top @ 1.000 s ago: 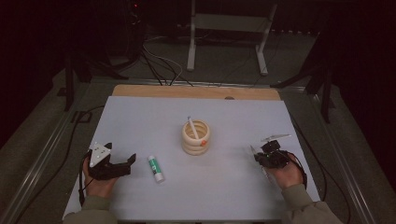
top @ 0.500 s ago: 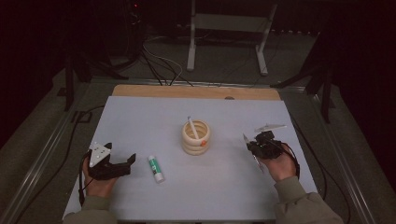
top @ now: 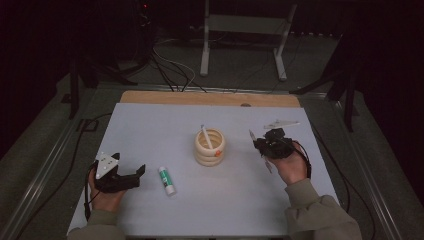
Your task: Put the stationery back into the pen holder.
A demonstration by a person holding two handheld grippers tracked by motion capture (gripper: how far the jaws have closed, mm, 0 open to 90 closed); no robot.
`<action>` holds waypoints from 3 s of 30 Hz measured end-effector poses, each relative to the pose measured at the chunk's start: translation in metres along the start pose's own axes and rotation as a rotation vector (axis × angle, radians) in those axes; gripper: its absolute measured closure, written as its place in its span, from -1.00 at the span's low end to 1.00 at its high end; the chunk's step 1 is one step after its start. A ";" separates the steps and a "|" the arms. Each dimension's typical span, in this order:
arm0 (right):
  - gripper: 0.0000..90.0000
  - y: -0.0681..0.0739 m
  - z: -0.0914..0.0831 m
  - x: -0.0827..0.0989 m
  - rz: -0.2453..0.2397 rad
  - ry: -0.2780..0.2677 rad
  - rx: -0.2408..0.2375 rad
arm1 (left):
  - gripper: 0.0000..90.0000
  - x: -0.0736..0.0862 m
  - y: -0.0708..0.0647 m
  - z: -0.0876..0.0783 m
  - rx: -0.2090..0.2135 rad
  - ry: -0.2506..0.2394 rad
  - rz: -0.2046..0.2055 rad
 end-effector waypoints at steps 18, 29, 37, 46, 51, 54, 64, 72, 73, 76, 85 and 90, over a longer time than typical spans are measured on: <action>0.79 0.032 0.001 -0.050 -0.050 -0.081 -0.053 | -0.99 0.000 0.000 0.001 0.003 0.002 0.001; 0.79 0.051 0.005 -0.070 -0.089 -0.131 -0.080 | -0.99 0.000 0.001 0.001 0.003 0.002 -0.002; 0.79 0.057 0.008 -0.081 -0.093 -0.159 -0.079 | -0.99 0.000 0.002 0.000 0.000 -0.001 -0.005; 0.79 0.065 0.009 -0.092 -0.101 -0.193 -0.097 | -0.99 0.001 0.001 0.000 0.003 0.001 -0.003; 0.79 0.071 0.013 -0.096 -0.104 -0.201 -0.106 | -0.99 0.001 0.001 0.000 0.004 0.001 0.000; 0.79 0.073 0.015 -0.099 -0.102 -0.208 -0.109 | -0.99 0.001 0.001 0.000 0.004 0.000 -0.001; 0.79 0.082 0.023 -0.103 -0.108 -0.222 -0.128 | -0.99 0.001 0.002 0.000 0.003 0.001 -0.001; 0.79 0.087 0.027 -0.107 -0.117 -0.242 -0.130 | -0.99 0.001 0.002 -0.001 0.001 -0.002 -0.006; 0.78 0.087 0.027 -0.108 -0.116 -0.244 -0.129 | -0.99 0.001 0.002 -0.001 0.001 -0.002 -0.006; 0.79 0.088 0.028 -0.109 -0.114 -0.251 -0.133 | -0.99 0.001 0.002 -0.001 0.002 -0.002 -0.006; 0.78 0.093 0.031 -0.112 -0.112 -0.267 -0.151 | -0.99 0.001 0.002 0.000 0.003 0.000 -0.004; 0.78 0.096 0.033 -0.112 -0.108 -0.271 -0.159 | -0.99 0.001 0.002 0.000 0.002 -0.001 -0.005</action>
Point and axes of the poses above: each handheld gripper's, and its own axes: z roughly forward along the jaws, x roughly out of its underside, y roughly to its left, the point moved 4 cm from there along z, roughly forward along the jaws, and after that the axes turned 10 degrees about z, right-handed, at the moved point
